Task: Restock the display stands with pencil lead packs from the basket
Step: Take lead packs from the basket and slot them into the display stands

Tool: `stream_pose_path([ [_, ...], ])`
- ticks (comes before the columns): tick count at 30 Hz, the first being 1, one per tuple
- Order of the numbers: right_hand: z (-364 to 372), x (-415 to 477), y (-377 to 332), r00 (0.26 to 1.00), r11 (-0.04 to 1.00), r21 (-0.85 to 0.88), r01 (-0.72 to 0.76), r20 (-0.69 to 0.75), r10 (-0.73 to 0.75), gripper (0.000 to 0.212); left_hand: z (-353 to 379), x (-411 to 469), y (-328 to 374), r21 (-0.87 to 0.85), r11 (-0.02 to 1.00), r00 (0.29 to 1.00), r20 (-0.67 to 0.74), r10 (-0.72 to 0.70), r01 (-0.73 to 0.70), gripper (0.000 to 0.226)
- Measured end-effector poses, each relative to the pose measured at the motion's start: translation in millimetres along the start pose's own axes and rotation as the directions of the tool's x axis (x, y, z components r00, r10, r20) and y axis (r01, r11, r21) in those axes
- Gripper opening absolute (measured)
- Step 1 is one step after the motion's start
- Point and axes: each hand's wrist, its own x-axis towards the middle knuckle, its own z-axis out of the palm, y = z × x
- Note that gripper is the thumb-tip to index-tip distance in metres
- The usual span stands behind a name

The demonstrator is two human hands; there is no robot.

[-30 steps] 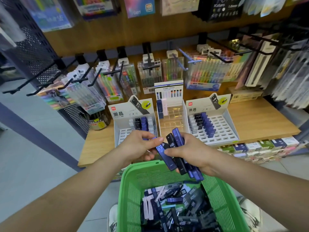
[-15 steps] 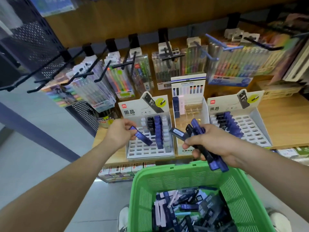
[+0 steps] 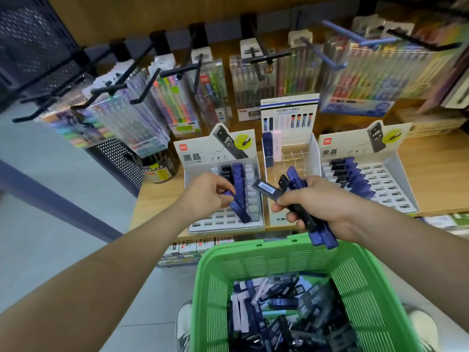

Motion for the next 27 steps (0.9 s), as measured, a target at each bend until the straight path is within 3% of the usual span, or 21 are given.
stream_pose_path([
  [6, -2, -2, -1, 0.999, 1.000, 0.010, -0.018, -0.031, 0.018, 0.009, 7, -6, 4, 0.248, 0.960, 0.991, 0.008, 0.132, -0.130, 0.014],
  [10, -2, -4, -3, 1.000, 1.000, 0.003, -0.019, -0.016, 0.019, 0.007, 13, -14, 1, 0.227, 0.963, 0.989, -0.001, 0.148, -0.144, 0.023],
  [16, 1, -6, -3, 1.000, 1.000, 0.019, -0.022, -0.007, 0.022, 0.009, 17, -19, 0, 0.320, 0.905, 0.952, -0.028, 0.304, -0.280, 0.028],
  [19, 2, -6, -2, 1.000, 1.000, 0.016, -0.017, 0.001, 0.017, 0.009, 24, -22, 1, 0.364, 0.898, 0.965, 0.008, 0.261, -0.246, 0.030],
  [21, 4, -6, -1, 1.000, 1.000, 0.017, -0.015, 0.009, 0.015, 0.010, 27, -23, 3, 0.334, 0.923, 0.977, -0.024, 0.210, -0.190, 0.018],
  [24, 6, -6, 0, 1.000, 1.000, 0.029, -0.001, 0.012, 0.001, 0.011, 26, -21, 7, 0.347, 0.923, 0.980, -0.049, 0.194, -0.166, 0.022],
  [27, 6, -7, 1, 0.999, 0.999, 0.053, 0.012, 0.031, -0.014, 0.011, 13, -17, 15, 0.422, 0.896, 0.989, 0.003, 0.148, -0.135, 0.013],
])
